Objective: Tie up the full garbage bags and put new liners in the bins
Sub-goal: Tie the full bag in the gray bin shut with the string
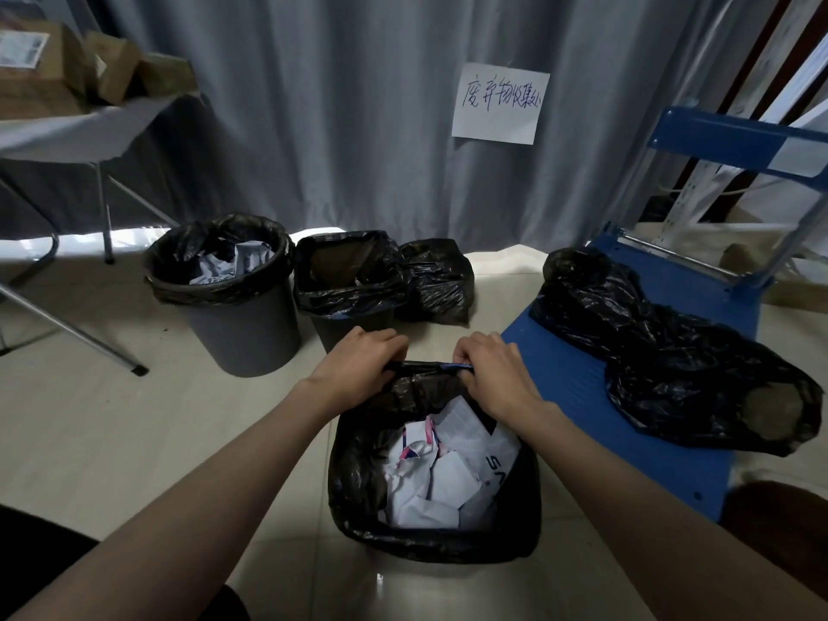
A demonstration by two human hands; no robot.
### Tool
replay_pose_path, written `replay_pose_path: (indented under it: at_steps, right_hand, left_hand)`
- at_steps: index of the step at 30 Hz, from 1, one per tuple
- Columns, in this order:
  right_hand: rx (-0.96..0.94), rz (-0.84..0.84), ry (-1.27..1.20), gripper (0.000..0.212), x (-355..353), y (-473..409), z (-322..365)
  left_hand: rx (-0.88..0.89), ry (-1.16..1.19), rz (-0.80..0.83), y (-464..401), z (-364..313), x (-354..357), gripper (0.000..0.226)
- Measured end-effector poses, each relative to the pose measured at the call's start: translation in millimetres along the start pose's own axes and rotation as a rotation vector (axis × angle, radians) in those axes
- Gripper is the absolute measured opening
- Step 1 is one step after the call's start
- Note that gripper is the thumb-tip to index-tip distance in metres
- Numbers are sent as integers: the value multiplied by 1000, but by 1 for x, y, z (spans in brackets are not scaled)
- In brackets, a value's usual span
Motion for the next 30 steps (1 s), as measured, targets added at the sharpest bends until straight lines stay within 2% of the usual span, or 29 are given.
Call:
replay_pose_path:
  at_steps: [8, 13, 19, 25, 30]
  right_hand:
    - [106, 10, 16, 26, 0, 7, -18]
    - [134, 9, -17, 29, 0, 9, -20]
    - [127, 25, -92, 37, -2, 10, -20]
    - [112, -50, -104, 17, -6, 12, -24]
    - [150, -44, -174, 16, -9, 13, -29]
  left_hand:
    - [-124, 86, 83, 2, 24, 1, 25]
    - [-259, 138, 130, 2, 31, -1, 18]
    - [-284, 291, 120, -4, 20, -12, 20]
    - [-234, 342, 128, -10, 2, -19, 23]
    - [-277, 317, 32, -11, 3, -24, 26]
Point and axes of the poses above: each hand's wrist, its own y-axis away from the middle knuckle, its own x-axis out of the palm, z = x × y, the point moved 4 cm from there along -y, towards the middle knuckle, and after that the axes turned 15 degrees about -x, right-handed, at the moved point
